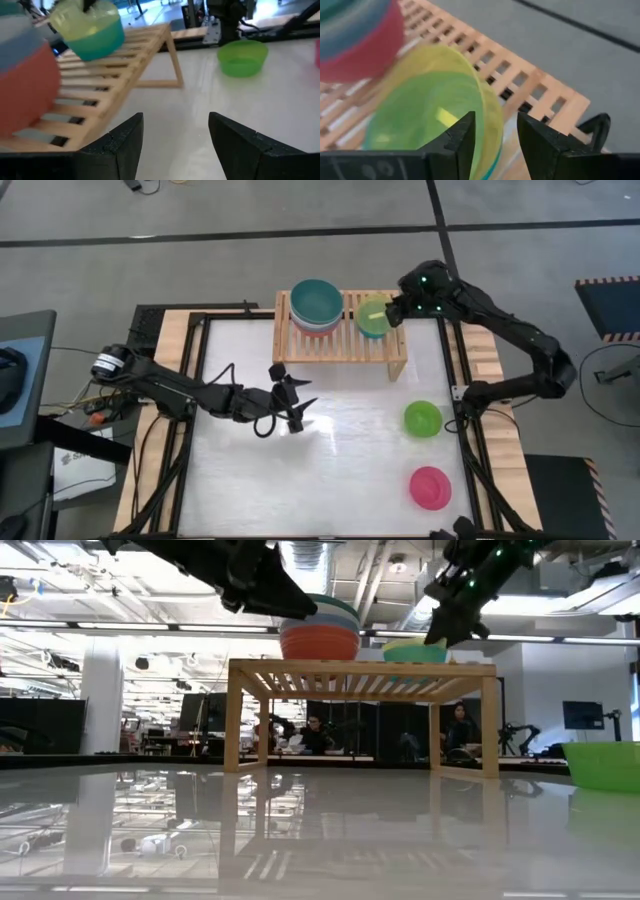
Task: Place and stack bowls onto a shelf
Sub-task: Stack the small yellow bowl on top of the small blue bowl on the shelf
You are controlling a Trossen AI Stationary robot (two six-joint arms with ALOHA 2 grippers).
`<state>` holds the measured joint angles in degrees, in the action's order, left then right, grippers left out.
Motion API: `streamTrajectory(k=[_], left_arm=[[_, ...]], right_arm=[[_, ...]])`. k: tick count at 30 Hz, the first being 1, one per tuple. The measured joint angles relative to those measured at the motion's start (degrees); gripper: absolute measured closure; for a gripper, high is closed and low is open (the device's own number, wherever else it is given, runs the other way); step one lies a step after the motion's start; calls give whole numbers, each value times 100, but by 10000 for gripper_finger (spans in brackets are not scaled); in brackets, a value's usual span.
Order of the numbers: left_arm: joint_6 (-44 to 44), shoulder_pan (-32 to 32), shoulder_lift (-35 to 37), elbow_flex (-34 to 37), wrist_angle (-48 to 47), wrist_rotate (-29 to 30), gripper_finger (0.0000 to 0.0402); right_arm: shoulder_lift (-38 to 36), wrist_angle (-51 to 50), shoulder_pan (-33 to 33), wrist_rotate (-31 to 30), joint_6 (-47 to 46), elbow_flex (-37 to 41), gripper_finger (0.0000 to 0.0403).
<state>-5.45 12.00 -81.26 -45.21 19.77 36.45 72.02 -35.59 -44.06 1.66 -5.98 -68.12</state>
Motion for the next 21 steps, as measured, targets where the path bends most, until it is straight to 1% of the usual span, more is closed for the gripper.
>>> streamTrajectory(k=[2, 6, 9, 12, 14, 17, 21], left_arm=[[-126, -49, 64, -2, -70, -3, 191], [-316, -187, 88, -2, -359, 0, 191], [-406, -320, 73, -2, -687, -23, 191], [-405, -532, 62, -2, -991, -29, 191], [-438, -704, 62, -2, -1015, -82, 191], [-464, -947, 62, -2, -947, -370, 191], [-422, -1208, 62, -2, -849, -738, 191]], right_arm=[[114, -132, -87, 224, 0, 0, 237], [103, -187, -99, 1056, -120, 2, 237], [-101, -148, -50, 1144, -148, -79, 235], [-258, 108, -91, 1010, -151, -258, 234], [-292, 345, -159, 912, -151, -353, 234], [-239, 759, -227, 917, -103, -379, 235], [138, 712, -222, 1347, 69, -378, 235]])
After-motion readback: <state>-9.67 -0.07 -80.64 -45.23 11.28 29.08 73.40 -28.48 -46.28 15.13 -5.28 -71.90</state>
